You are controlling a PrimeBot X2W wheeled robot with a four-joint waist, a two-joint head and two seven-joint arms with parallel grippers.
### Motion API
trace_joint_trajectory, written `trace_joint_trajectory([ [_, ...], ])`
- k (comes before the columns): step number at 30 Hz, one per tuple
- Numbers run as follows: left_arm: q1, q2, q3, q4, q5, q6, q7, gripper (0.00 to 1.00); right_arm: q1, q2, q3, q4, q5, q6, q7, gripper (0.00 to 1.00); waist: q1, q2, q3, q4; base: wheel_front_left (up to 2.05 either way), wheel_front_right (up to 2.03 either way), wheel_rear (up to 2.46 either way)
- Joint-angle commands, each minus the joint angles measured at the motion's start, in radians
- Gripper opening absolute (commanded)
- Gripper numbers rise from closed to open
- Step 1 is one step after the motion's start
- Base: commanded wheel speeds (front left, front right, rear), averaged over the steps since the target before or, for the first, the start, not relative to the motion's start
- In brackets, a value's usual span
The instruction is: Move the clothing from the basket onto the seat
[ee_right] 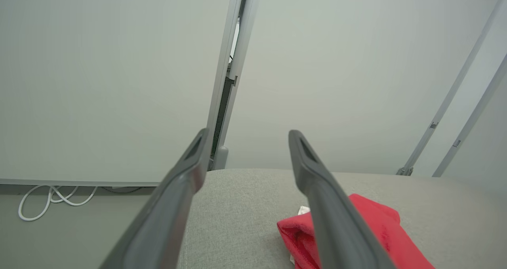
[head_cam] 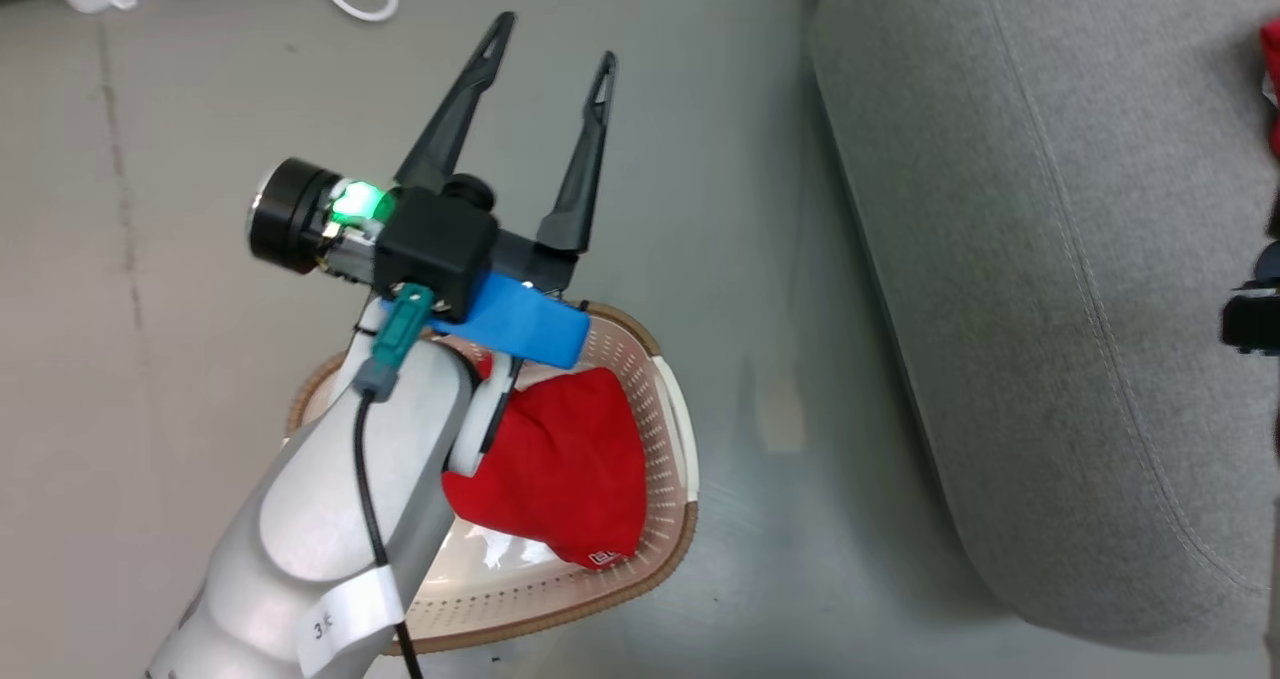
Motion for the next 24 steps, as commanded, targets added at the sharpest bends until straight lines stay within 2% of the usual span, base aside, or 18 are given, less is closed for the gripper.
trace_joint_trajectory([
  [1,0.011,-0.003,0.006,-0.004,0.007,0.003,-0.004,1.00,0.013,0.001,0.001,-0.006,0.004,0.000,-0.001,1.00,0.0001,0.0000,-0.043,0.042,0.00,0.00,0.00],
  [7,0.120,-0.019,0.141,-0.042,0.033,-0.002,-0.004,1.00,0.039,0.029,0.130,-0.007,0.005,0.000,-0.001,1.00,0.0001,0.0000,-0.124,0.101,0.00,0.00,0.00],
  [17,0.272,-0.055,0.274,-0.066,0.077,-0.036,-0.004,1.00,0.124,0.072,0.194,0.015,0.021,0.000,-0.001,1.00,0.0001,0.0000,-0.224,0.142,0.00,0.00,0.00],
  [24,0.378,-0.077,0.356,-0.082,0.107,-0.065,-0.004,1.00,0.214,0.102,0.191,0.037,0.039,0.000,-0.001,1.00,0.0001,0.0000,-0.288,0.151,0.00,0.00,0.00],
])
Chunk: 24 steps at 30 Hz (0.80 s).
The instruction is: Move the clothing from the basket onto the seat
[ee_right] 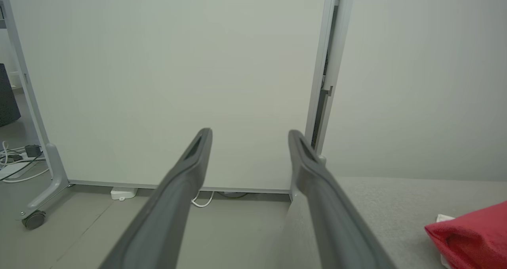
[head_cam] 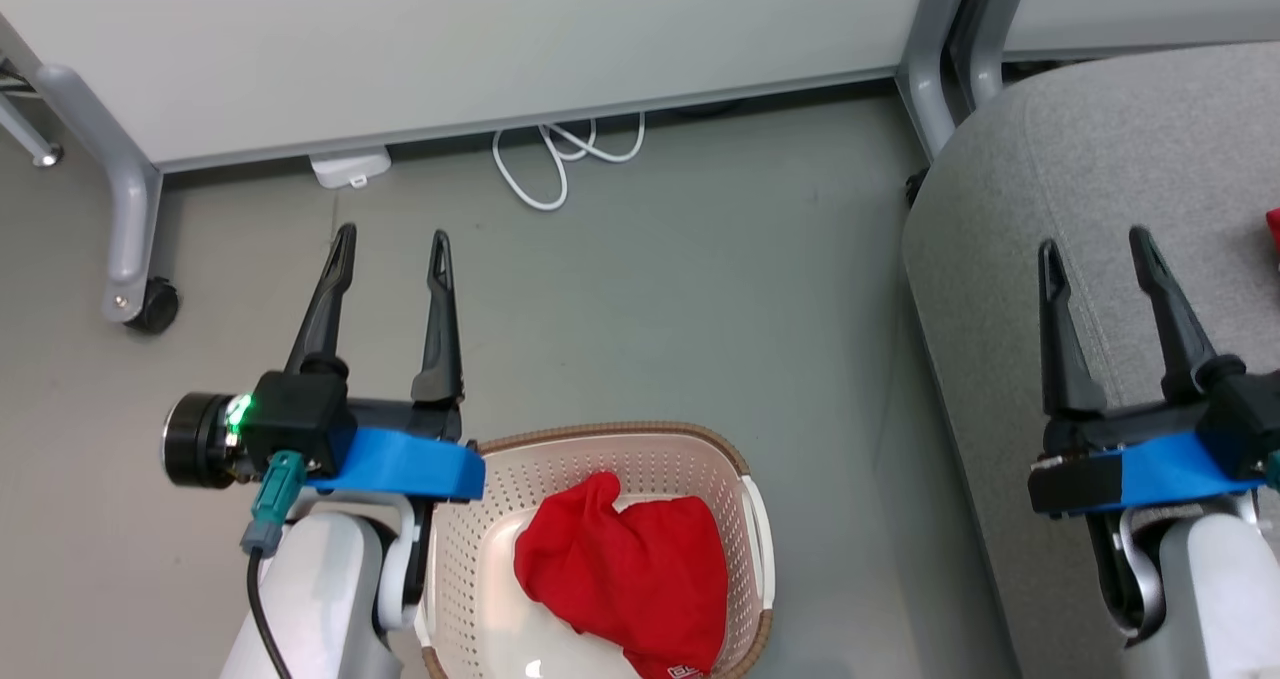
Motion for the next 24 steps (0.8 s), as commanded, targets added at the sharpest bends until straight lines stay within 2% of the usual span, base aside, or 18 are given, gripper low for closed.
trace_joint_trajectory([
  [1,0.014,-0.001,0.009,-0.005,0.007,-0.004,-0.003,1.00,0.020,0.002,-0.006,0.002,0.005,0.000,-0.001,1.00,0.0001,0.0000,-0.016,0.003,0.00,0.00,0.00],
  [13,0.150,-0.025,0.090,0.002,0.048,-0.057,-0.003,1.00,0.148,0.032,-0.047,0.025,0.018,0.000,-0.001,1.00,0.0001,0.0000,-0.088,0.000,0.00,0.00,0.00],
  [24,0.202,-0.041,0.114,0.011,0.062,-0.080,-0.003,1.00,0.201,0.047,-0.044,0.045,0.031,0.000,-0.001,1.00,0.0001,0.0000,-0.119,0.009,0.00,0.00,0.00],
])
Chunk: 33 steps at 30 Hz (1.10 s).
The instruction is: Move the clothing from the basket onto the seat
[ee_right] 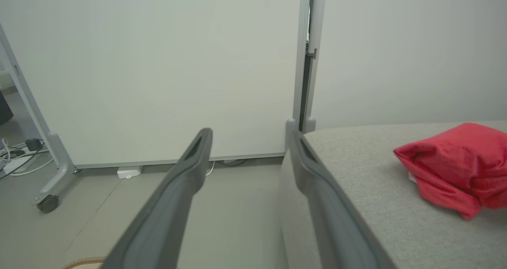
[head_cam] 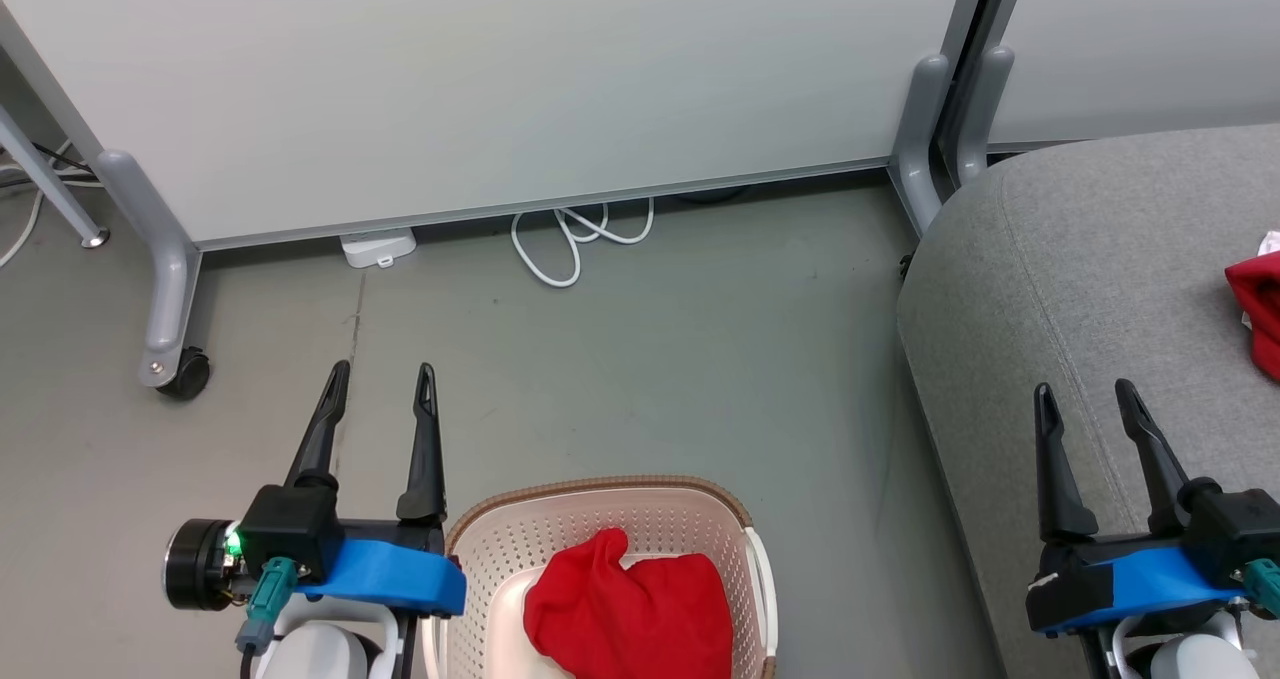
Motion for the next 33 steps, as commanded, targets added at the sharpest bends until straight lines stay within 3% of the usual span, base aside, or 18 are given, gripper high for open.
trace_joint_trajectory([
  [1,0.013,-0.002,0.005,0.005,0.004,-0.004,-0.003,1.00,0.016,0.004,-0.001,0.004,0.010,0.000,-0.001,1.00,0.0002,-0.0001,-0.001,0.000,0.00,0.00,0.00],
  [23,-0.007,-0.009,0.005,0.026,0.006,-0.019,-0.003,1.00,0.005,0.006,0.004,0.012,0.035,0.000,-0.001,1.00,0.0002,-0.0001,0.018,-0.010,0.00,0.00,0.00],
  [33,-0.126,-0.008,-0.075,0.132,0.010,-0.050,-0.003,1.00,-0.062,0.005,0.020,-0.003,0.035,0.000,-0.001,1.00,0.0002,-0.0001,0.123,-0.034,0.00,0.00,0.00],
])
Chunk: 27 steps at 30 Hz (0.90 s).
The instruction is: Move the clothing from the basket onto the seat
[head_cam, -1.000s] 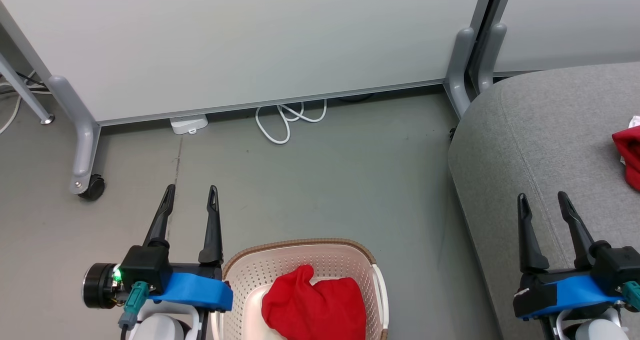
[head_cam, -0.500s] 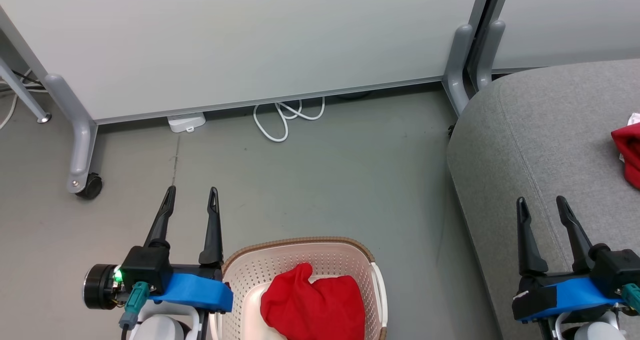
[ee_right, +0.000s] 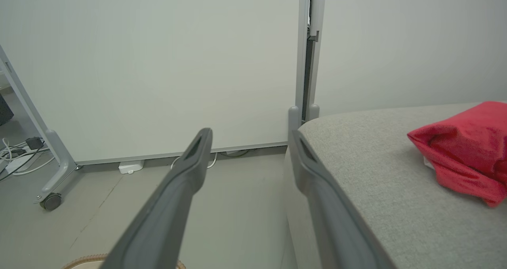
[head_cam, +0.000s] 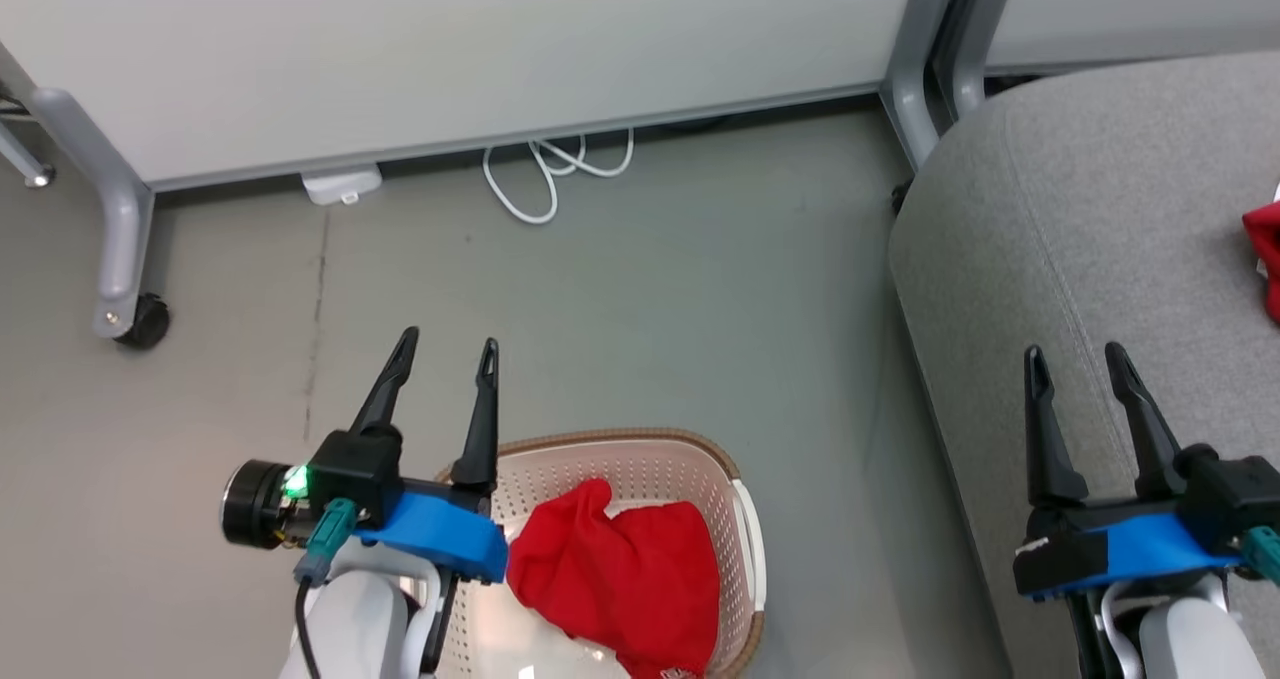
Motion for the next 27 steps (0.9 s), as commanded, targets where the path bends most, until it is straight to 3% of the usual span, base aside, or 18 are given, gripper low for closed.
trace_joint_trajectory([
  [1,-0.032,-0.001,-0.010,0.022,0.005,-0.006,-0.003,1.00,-0.026,0.001,0.003,-0.005,-0.001,0.000,-0.001,1.00,-0.0001,0.0000,0.041,-0.016,0.00,0.00,0.00],
  [11,-0.182,0.004,-0.084,0.239,0.032,-0.033,-0.003,1.00,-0.129,0.001,0.019,-0.022,0.001,0.000,-0.001,1.00,-0.0001,0.0000,0.197,-0.062,0.00,0.00,0.00],
  [27,-0.396,0.012,-0.212,0.600,0.014,-0.041,-0.003,1.00,-0.243,0.001,0.026,-0.050,-0.007,0.000,-0.001,1.00,-0.0001,0.0000,0.396,-0.107,0.00,0.00,0.00],
])
